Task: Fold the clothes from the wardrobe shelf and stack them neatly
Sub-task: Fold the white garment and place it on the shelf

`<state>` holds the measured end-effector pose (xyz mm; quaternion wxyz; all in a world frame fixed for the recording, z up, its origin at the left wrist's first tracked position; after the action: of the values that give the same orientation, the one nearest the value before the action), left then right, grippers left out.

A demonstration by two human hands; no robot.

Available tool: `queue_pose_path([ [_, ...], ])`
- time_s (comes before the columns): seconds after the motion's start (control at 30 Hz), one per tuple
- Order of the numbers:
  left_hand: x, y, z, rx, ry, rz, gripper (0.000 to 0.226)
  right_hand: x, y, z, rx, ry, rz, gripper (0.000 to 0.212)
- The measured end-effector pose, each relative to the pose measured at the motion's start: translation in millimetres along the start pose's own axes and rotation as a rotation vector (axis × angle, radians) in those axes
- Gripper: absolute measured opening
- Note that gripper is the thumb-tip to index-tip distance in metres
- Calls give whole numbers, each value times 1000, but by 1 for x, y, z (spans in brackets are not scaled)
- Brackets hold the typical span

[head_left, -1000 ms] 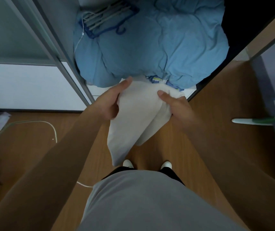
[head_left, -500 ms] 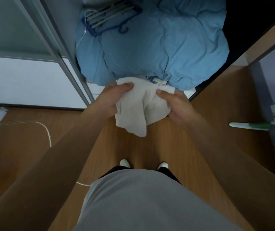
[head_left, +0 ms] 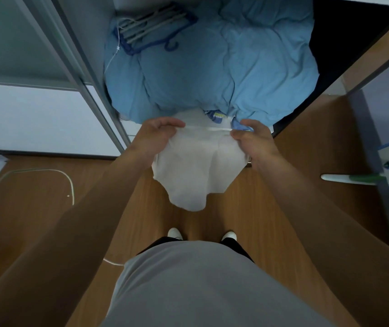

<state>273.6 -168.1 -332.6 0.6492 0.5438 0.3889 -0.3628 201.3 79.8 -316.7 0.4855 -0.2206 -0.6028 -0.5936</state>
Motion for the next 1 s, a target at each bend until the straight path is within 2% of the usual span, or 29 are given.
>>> queue_pose_path([
  [0.13,11,-8,4,15,-23,105,33,8,6,-24,274,166,102,33],
  [0.2,13,-10,5,31,0,134,33,5,11,-42,418,361,115,54],
  [0.27,13,-11,6,41,32,160,30,1,14,-57,491,646,141,77],
  [0.3,15,-11,6,48,40,179,28,-2,15,-63,497,790,176,76],
  [0.37,19,-12,4,82,37,231,23,0,16,-68,435,973,263,40],
  [0.4,21,-13,3,109,16,255,19,1,16,-67,395,999,297,23],
  [0.47,23,-11,5,144,-44,283,10,1,15,-64,359,1016,341,24],
  [0.53,24,-8,10,157,-33,293,30,3,15,-61,356,1008,364,27],
  [0.63,27,-4,17,220,-16,265,71,3,9,-54,389,984,343,26],
  [0.7,28,-2,16,319,-129,191,94,2,4,-51,412,953,330,22],
  [0.77,28,1,3,434,-319,95,102,2,1,-50,415,918,334,21],
  [0.87,34,-3,-16,457,-641,-24,84,1,0,-50,430,874,312,26],
  [0.97,34,-14,-13,283,-767,-74,53,-2,-3,-43,445,824,258,27],
  [1.0,32,-16,-8,204,-780,-86,44,-3,-4,-38,431,810,224,34],
])
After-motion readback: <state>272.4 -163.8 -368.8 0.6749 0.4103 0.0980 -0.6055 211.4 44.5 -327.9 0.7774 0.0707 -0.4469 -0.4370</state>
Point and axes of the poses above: each hand's wrist, its own y-axis away from the middle knuckle, its own z-axis out of the back of the hand, x = y × z, the point moved 9 cm from there along -y, towards the middle knuckle, and after that the axes turned 12 degrees about x, right-handed, at the moved point
